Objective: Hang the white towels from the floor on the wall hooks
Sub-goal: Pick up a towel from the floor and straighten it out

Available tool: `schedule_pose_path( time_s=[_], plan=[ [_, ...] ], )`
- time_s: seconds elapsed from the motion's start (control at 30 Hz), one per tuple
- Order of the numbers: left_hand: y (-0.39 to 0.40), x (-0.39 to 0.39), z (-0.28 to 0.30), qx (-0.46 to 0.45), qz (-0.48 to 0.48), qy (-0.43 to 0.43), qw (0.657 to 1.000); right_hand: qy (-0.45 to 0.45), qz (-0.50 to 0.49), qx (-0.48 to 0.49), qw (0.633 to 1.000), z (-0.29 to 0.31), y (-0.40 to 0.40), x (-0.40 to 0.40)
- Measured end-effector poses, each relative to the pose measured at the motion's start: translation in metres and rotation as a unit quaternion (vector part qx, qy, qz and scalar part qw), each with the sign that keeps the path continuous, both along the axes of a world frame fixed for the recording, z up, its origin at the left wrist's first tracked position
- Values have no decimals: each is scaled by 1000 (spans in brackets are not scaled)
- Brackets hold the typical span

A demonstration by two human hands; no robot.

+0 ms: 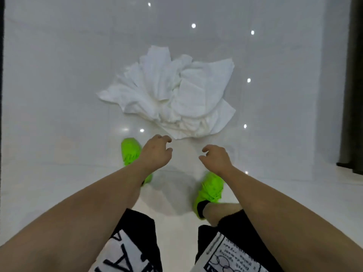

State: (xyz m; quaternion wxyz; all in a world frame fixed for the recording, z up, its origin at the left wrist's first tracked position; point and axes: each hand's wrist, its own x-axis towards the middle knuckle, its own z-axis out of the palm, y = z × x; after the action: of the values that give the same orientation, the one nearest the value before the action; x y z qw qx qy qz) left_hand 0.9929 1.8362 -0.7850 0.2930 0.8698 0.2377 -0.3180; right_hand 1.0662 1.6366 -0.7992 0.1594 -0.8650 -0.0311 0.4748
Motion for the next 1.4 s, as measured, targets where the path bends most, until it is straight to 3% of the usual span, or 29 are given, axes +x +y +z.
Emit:
schedule_pose_path(
  time_s=[0.2, 0.37, 0.5, 0.7, 0.83, 0.97, 1.2, 1.4],
  plan=[
    [41, -17, -174, -8, 27, 54, 998, 54, 1, 3, 999, -188, 58, -25],
    [60, -28, -284, 0, 30, 89, 996, 14, 72, -5, 997, -300, 96, -23],
    [64, -30, -337, -12, 22, 96, 995, -60, 223, -36, 972, -347, 104, -13],
    [62, -24, -357, -29, 22, 84, 996, -99, 310, -59, 944, -360, 107, -7],
    [61, -15, -329, -26, 25, 80, 996, -95, 297, -62, 948, -331, 105, -8],
    [58, -5, -266, -27, 18, 75, 997, -100, 230, -62, 966, -269, 99, 4],
    [61, 46, -85, -21, 3, 23, 1000, -168, 162, -41, 972, -82, 85, 69],
    [61, 122, 83, -9, -24, -77, 997, -237, 113, -19, 965, 99, 84, 128]
  ],
)
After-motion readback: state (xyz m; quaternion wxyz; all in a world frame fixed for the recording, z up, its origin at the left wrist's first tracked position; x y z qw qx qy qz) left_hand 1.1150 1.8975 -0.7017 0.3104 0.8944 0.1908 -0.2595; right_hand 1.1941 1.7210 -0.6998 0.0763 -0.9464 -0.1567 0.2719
